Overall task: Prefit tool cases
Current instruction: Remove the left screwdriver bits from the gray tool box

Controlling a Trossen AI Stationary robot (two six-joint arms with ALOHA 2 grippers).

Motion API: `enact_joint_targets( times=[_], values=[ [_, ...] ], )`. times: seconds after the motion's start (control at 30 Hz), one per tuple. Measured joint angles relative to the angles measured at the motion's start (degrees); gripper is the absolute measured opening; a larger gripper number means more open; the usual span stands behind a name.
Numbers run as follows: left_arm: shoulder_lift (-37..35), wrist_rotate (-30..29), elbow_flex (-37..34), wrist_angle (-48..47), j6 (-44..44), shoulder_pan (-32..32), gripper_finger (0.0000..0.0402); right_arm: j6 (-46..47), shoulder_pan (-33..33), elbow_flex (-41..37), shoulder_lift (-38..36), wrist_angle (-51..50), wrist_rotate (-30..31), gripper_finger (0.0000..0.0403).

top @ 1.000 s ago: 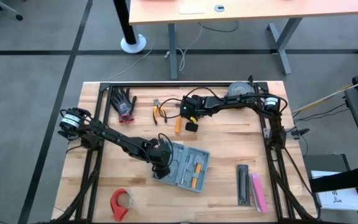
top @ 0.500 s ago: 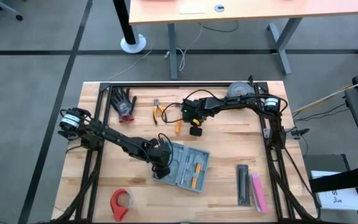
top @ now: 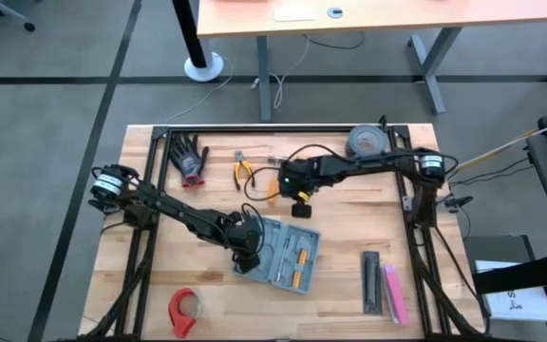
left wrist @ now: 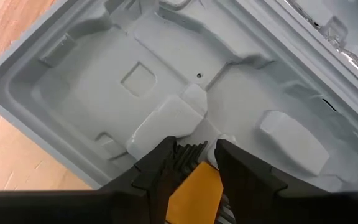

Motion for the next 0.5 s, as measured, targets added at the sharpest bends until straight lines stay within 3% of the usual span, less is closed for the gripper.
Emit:
enact_joint_targets(
  times=[0.23,0.5],
  values=[
    [0.0,1.3,0.0,0.4,0.0,0.0,0.0127,4.8,7.6,-3.2,-7.0,-2.7,-4.1,0.0001],
    [0.1,2.8,0.0,2.1,-0.2,-0.1,0.0134,13.3,17.4,-4.6,-8.5,-5.8,-3.8,0.0000]
  ],
)
